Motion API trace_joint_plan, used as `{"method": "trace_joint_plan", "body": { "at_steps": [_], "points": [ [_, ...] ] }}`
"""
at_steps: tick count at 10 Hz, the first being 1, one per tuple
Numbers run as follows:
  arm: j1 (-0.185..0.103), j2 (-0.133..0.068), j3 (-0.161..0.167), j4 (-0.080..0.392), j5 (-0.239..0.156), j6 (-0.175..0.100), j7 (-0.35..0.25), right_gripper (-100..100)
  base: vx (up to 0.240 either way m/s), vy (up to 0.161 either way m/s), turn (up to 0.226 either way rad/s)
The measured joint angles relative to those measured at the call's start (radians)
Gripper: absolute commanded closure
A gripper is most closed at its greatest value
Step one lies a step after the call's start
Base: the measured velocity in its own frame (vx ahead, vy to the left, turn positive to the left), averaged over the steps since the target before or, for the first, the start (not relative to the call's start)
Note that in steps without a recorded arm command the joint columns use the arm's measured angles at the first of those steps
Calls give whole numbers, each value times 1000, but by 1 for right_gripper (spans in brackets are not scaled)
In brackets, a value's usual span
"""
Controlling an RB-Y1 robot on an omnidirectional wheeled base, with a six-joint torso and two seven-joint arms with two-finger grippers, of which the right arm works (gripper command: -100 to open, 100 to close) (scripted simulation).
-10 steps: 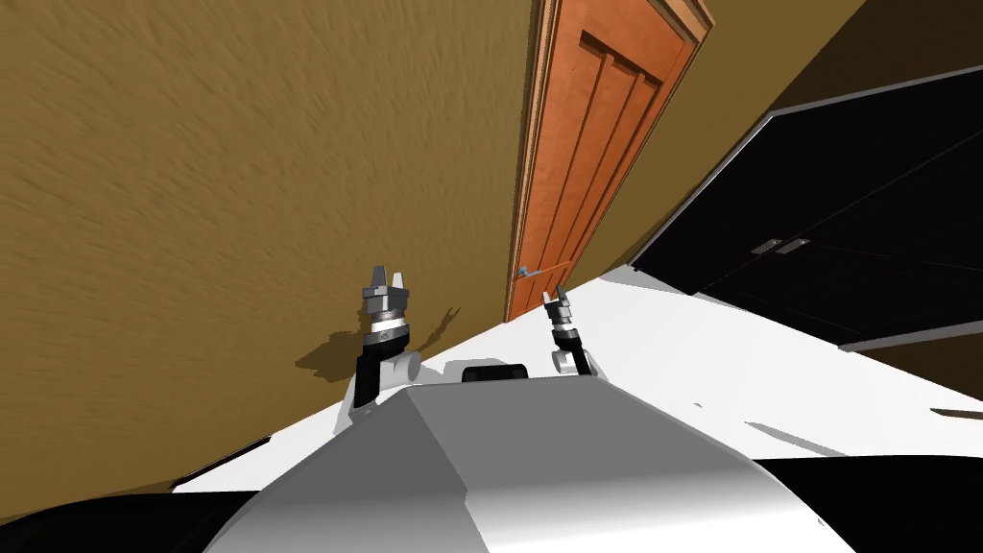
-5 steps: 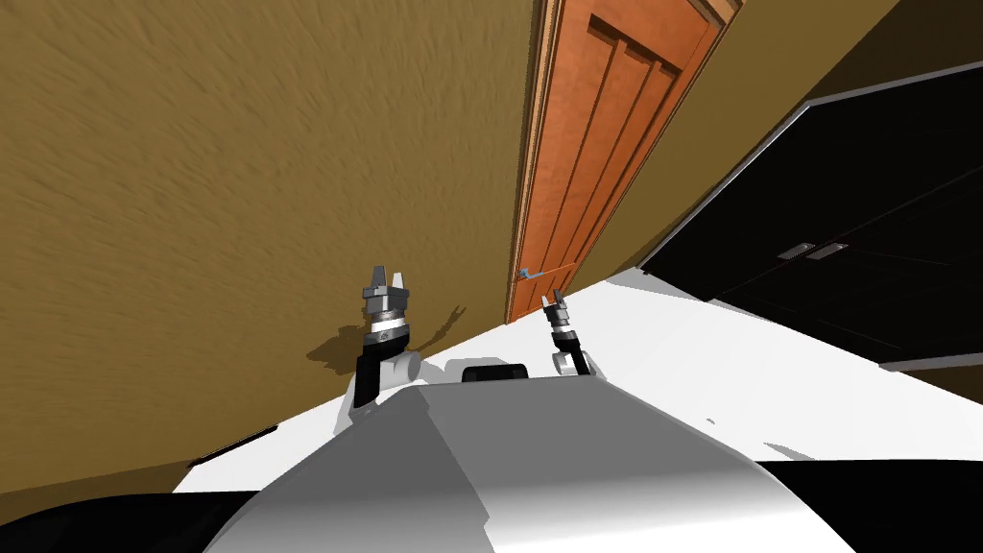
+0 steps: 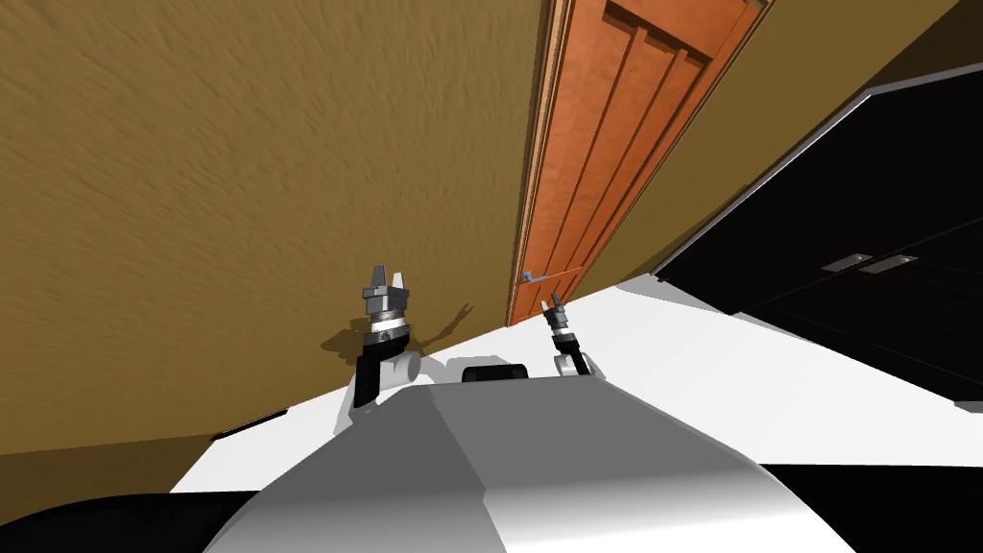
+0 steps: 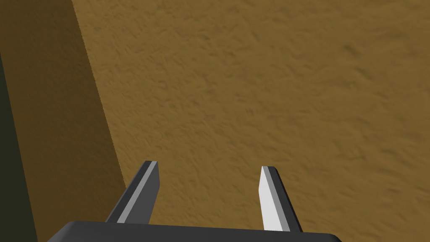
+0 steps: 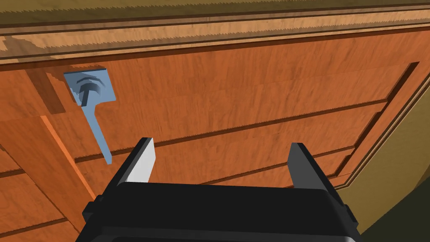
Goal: Pull the door open
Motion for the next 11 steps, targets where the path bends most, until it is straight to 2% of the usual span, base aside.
{"method": "trace_joint_plan", "body": {
  "at_steps": [1, 5, 7, 9, 11],
  "points": [
    [-4, -3, 1, 16, 0, 2, -2, -100, 42, -66, 120],
    [-38, -22, 8, 136, 1, -25, -12, -100, 43, -67, 119],
    [-46, -29, 13, 172, 2, -26, -15, -100, 41, -68, 56],
    [-74, -46, 14, 242, 0, -42, -25, -100, 39, -78, 104],
    [-81, -49, 17, 285, 2, -47, -26, -100, 32, -63, 103]
  ]
}}
